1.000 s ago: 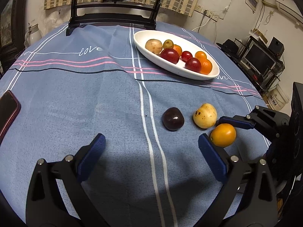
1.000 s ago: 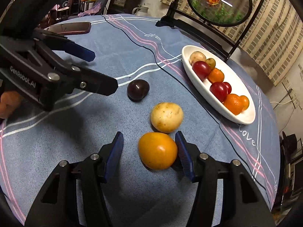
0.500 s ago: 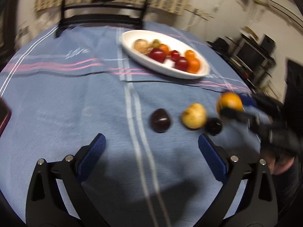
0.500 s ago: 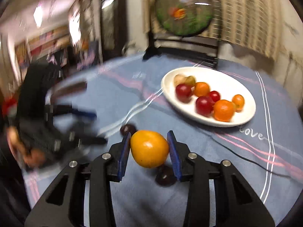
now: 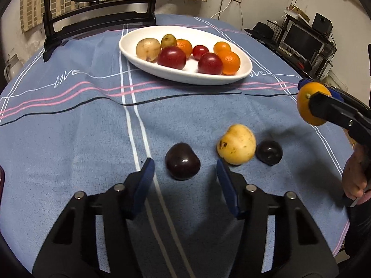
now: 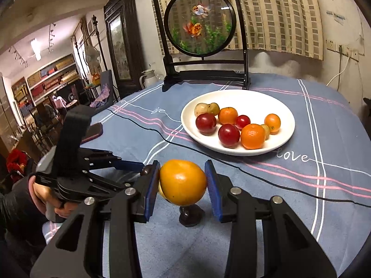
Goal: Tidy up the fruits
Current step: 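Grasp the yellow-orange fruit with the right tool while the left tool grasps a dark plum, then carry the yellow-orange fruit and dark plum onto the plate and open both tools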
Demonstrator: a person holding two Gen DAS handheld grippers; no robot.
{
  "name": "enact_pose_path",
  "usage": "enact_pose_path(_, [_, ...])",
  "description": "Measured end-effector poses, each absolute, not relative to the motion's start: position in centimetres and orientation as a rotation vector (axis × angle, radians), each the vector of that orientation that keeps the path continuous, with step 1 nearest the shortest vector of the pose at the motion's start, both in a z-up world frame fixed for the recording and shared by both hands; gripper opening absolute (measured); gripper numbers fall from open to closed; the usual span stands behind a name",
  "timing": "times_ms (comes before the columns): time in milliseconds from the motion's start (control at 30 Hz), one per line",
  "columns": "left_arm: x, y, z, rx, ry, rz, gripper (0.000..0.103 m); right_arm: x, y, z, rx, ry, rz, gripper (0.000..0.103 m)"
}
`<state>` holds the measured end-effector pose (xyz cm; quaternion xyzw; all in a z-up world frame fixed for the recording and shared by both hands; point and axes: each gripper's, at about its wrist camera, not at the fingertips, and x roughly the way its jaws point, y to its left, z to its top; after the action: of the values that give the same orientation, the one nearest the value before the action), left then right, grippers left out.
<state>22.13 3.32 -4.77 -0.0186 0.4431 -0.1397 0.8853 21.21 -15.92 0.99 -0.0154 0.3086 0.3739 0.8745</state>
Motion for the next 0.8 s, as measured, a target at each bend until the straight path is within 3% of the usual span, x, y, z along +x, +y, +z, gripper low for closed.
enact_pose_path(333, [22.5,3.1,-5.1,-0.022,0.913,-0.262,0.041,21.2,-15.9,1.1,-0.025,0.641,0.781,0.04])
enact_pose_path(467, [22.3,3.0,-5.0,-0.003,0.906,-0.233,0.03,21.5,-15.9,0.9,-0.023,0.652,0.774,0.04])
enact_pose_path(800, [22.8,3.6,-3.6,-0.084,0.891,-0.27,0.03,23.9,-16.0,-0.2,0.041,0.715,0.751,0.04])
